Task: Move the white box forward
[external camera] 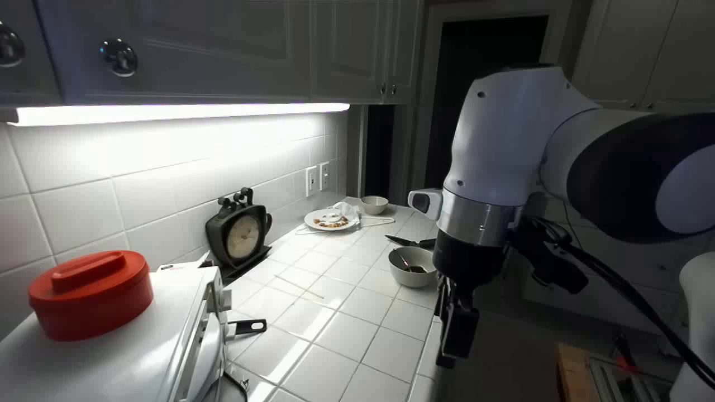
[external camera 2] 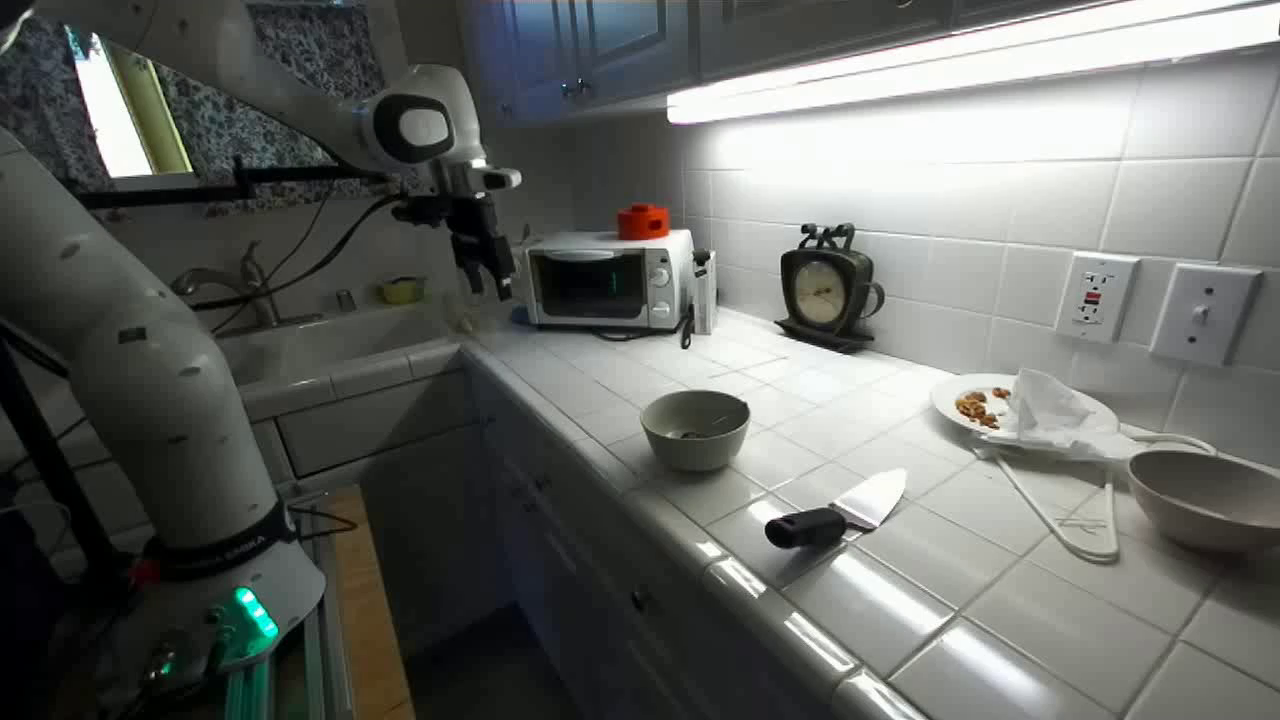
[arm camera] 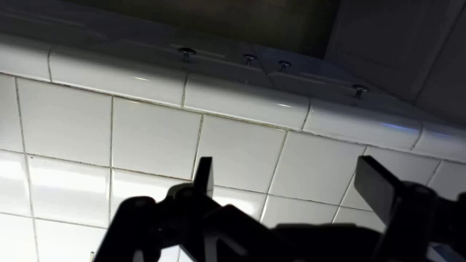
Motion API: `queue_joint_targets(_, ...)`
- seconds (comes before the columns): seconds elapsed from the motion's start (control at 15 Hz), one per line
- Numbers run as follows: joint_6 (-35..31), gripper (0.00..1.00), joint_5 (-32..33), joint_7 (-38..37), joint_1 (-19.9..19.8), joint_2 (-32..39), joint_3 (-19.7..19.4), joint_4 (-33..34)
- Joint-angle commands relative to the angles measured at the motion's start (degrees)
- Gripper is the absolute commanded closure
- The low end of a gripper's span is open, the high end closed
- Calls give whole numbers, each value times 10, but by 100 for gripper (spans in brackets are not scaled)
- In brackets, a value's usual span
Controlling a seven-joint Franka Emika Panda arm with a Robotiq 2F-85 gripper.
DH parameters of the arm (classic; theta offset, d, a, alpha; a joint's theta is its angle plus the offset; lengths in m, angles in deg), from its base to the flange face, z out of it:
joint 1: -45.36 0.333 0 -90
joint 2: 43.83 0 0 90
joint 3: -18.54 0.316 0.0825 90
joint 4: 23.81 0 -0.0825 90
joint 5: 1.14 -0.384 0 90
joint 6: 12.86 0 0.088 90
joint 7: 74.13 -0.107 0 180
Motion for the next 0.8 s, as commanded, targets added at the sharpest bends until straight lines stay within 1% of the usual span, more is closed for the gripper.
queue_joint_targets(0.0,1,0,2,-2,5,1,-5,1)
queue_joint_targets(0.33,1,0,2,-2,5,1,-5,1)
queue_joint_targets(0.4,-15,0,8,-2,2,13,-5,7)
queue_joint_targets(0.47,-42,0,18,15,-2,28,-8,15)
queue_joint_targets(0.53,-57,0,43,43,-6,47,-12,28)
queue_joint_targets(0.67,-93,0,72,83,-13,82,-24,57)
queue_joint_targets(0.73,-78,0,57,149,-3,107,-45,87)
